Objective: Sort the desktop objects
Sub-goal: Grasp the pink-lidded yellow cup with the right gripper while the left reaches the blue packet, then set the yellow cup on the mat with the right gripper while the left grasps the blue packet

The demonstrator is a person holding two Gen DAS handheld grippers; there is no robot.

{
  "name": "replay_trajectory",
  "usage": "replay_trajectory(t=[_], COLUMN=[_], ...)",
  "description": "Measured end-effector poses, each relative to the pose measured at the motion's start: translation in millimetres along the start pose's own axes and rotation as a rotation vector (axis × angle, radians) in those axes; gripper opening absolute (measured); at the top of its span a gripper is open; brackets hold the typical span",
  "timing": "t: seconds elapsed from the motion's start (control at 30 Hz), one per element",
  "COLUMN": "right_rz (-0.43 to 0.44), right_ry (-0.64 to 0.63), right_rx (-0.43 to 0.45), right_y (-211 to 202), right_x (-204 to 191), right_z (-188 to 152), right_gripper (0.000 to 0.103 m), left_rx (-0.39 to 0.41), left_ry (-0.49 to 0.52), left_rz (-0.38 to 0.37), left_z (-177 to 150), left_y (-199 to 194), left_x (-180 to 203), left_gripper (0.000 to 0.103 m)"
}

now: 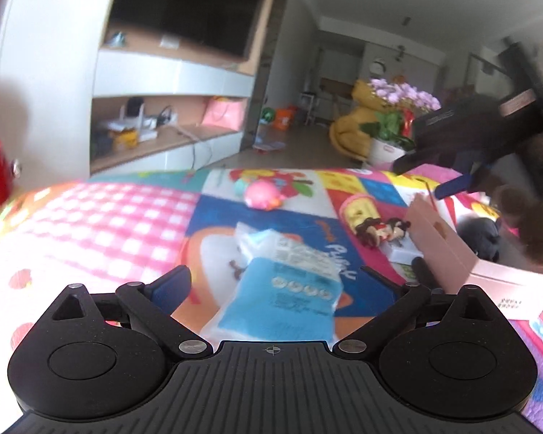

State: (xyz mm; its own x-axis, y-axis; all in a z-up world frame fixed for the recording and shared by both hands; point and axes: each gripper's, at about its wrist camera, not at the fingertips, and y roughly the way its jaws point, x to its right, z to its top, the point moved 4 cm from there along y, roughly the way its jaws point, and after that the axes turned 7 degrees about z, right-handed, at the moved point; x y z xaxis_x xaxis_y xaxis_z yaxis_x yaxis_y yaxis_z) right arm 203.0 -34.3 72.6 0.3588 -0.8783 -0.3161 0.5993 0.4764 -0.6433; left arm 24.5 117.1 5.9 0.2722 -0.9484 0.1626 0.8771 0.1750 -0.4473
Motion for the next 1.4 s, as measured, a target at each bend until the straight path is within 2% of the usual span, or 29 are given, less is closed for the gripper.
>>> replay_trajectory(t=[0.1, 0.27, 0.3, 0.33, 0.37, 0.43, 0.5, 0.6, 0.67, 0.77, 0.83, 0.93, 1.1, 1.23, 1.33, 1.4], right_rz=[-0.064, -0.235, -0.261, -0.277, -0.275, -0.217, -0.137, -0.008, 0.059, 0.077, 0.056, -0.006, -0.025, -0.006, -0.008, -0.003], right_ry=[-0.066, -0.208, -0.237, -0.268, -0.298, -0.337, -0.363, -0.374, -0.413, -0.473, -0.486, -0.443, -0.243, -0.208, -0.203, -0.209], right_rx=[-0.043, -0.133, -0.152, -0.171, -0.183, -0.127, -0.061, 0.027, 0.078, 0.108, 0.110, 0.125, 0.131, 0.146, 0.119, 0.103], right_y=[42, 112, 122, 129, 130, 113, 79, 10, -39, -93, -114, -132, -136, -133, -131, -136], right_x=[-18, -34, -36, -39, -43, -54, -65, -70, -67, -51, -35, -6, 35, 52, 60, 63], right_z=[5, -1, -4, -7, -8, -9, -9, -22, -44, -90, -120, -155, -173, -184, -191, -196], right_gripper=[0.071, 0.071, 0.068, 0.056, 0.055, 0.055, 0.055, 0.055, 0.055, 0.055, 0.055, 0.055, 0.055, 0.056, 0.056, 0.064], left_rx=[0.009, 0.013, 0.009, 0.005, 0.004, 0.001, -0.002, -0.001, 0.000, 0.002, 0.005, 0.001, 0.007, -0.013, -0.034, -0.056], left_ry=[-0.004, 0.000, -0.003, -0.007, -0.010, -0.014, -0.017, -0.017, -0.012, 0.002, 0.018, 0.060, 0.140, 0.197, 0.236, 0.251], left_rz=[-0.021, -0.044, -0.045, -0.046, -0.047, -0.051, -0.050, -0.047, -0.043, -0.033, -0.022, 0.000, 0.024, 0.018, 0.028, 0.039], left_z=[0, -2, -2, -2, -2, -3, -3, -3, -3, -3, -2, -3, -6, -11, -13, -14], left_y=[-1, -1, -1, -1, -1, 0, 0, 0, 0, 0, 0, 1, -4, -5, -3, 1], left_x=[-1, 0, 0, 0, 0, 0, 0, 0, 1, 3, 5, 12, 25, 36, 43, 45], left_gripper=[0.100, 0.100, 0.100, 0.100, 0.100, 0.101, 0.101, 0.101, 0.101, 0.101, 0.101, 0.101, 0.101, 0.101, 0.102, 0.102])
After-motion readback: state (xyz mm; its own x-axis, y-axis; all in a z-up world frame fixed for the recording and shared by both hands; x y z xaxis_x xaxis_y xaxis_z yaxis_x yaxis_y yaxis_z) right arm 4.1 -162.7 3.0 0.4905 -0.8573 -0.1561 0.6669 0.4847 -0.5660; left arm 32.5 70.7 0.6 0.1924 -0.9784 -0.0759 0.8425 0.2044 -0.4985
